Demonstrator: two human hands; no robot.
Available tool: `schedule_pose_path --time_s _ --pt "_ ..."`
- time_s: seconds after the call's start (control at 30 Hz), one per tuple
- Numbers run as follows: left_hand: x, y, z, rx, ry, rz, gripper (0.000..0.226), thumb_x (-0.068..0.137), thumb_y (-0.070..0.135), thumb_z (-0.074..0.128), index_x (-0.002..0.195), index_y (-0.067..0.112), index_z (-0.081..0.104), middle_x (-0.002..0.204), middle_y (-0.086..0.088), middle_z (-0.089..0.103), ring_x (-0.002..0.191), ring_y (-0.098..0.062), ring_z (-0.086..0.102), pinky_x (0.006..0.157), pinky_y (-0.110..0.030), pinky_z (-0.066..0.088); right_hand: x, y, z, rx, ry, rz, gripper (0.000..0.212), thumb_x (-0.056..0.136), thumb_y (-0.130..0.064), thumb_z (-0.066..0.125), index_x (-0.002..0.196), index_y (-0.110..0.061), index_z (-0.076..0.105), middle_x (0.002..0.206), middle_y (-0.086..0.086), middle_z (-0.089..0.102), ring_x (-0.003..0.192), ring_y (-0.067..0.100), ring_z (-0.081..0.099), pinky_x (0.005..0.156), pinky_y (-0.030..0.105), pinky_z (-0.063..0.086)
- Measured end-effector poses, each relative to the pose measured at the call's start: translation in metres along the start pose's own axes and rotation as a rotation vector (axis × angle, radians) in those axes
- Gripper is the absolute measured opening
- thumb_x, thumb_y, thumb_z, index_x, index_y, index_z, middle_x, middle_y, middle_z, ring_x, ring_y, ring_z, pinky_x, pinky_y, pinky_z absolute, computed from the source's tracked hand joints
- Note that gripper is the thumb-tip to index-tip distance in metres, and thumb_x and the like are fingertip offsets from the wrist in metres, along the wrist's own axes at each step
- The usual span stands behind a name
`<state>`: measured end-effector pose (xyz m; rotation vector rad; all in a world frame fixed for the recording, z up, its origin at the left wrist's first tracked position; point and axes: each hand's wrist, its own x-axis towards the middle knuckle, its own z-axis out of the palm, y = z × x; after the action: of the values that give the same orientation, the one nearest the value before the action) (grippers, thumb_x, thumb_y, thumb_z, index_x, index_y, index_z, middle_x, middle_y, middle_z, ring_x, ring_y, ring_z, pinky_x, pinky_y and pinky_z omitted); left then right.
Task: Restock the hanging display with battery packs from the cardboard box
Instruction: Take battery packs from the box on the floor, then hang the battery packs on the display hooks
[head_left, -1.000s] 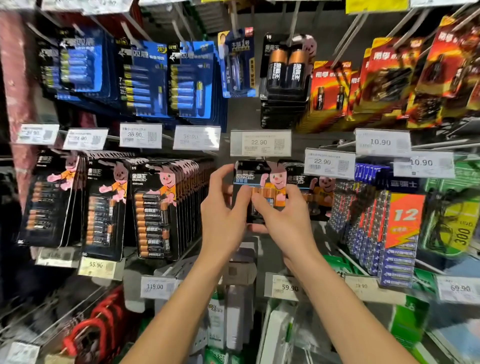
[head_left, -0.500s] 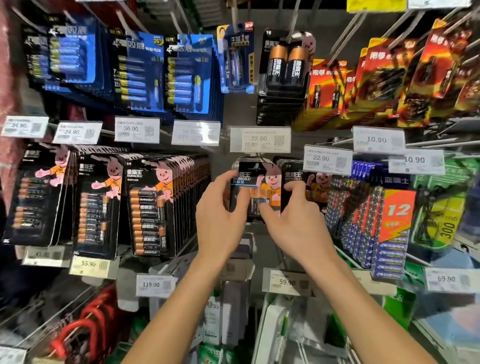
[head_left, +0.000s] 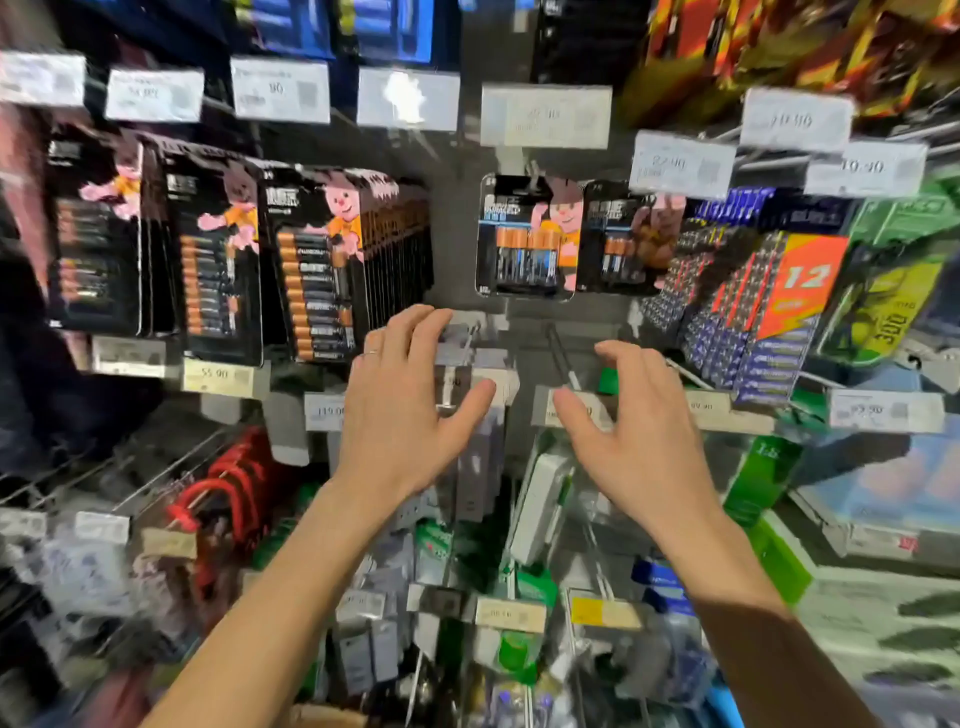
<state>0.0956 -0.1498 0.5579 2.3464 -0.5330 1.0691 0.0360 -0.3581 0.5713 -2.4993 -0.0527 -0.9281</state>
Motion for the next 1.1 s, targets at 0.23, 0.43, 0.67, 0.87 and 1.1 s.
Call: schedule_pose_path --time_s 0.23,0.43,0.67,0.87,1.1 --pt "-0.160 -0.014 -0.037 0.183 -0.296 -0.117 0.065 0.093 0.061 0.055 0.140 0.015 0.052 0.143 -0.004 0.049 0.126 -0.029 0.051 0.100 -0.045 0.046 -0.125 0.019 0.039 0.126 -0.350 0.084 0.062 0.095 -0.048 0.057 0.146 -0.017 0.041 0.137 0.007 0.046 0.133 0.027 0.037 0.110 0.042 0.035" --pt "-0.322 -0.003 -0.073 0.295 -0.532 -0.377 0.067 0.086 0.063 0.047 0.134 0.017 0.055 0.138 -0.004 0.050 0.118 -0.030 0.054 0.097 -0.045 0.049 -0.265 0.022 0.078 0.240 -0.647 0.153 0.064 0.095 -0.047 0.059 0.147 -0.015 0.040 0.140 0.008 0.044 0.137 0.030 0.037 0.113 0.042 0.034" --pt "-0.465 0.019 -0.135 0.412 -0.679 -0.656 0.062 0.082 0.062 0.045 0.127 0.022 0.059 0.134 -0.001 0.052 0.113 -0.030 0.057 0.092 -0.044 0.052 -0.384 -0.006 0.089 0.339 -0.897 0.128 0.066 0.094 -0.053 0.055 0.149 -0.023 0.035 0.141 -0.001 0.041 0.137 0.022 0.037 0.113 0.041 0.037" --pt "-0.519 0.000 -0.164 0.494 -0.746 -0.741 0.058 0.081 0.064 0.043 0.120 0.027 0.065 0.125 0.001 0.058 0.103 -0.031 0.058 0.081 -0.042 0.054 -0.443 -0.030 0.087 0.373 -1.052 0.143 0.061 0.096 -0.050 0.055 0.149 -0.028 0.033 0.142 -0.007 0.038 0.137 0.019 0.035 0.113 0.040 0.039" --pt "-0.510 -0.066 -0.145 0.443 -0.835 -0.758 0.036 0.089 0.044 0.066 0.118 0.023 0.065 0.128 0.000 0.056 0.115 -0.029 0.051 0.098 -0.042 0.045 -0.473 -0.053 0.111 0.337 -1.138 0.222 0.055 0.094 -0.047 0.056 0.143 -0.033 0.034 0.134 -0.011 0.038 0.129 0.015 0.043 0.109 0.035 0.042"
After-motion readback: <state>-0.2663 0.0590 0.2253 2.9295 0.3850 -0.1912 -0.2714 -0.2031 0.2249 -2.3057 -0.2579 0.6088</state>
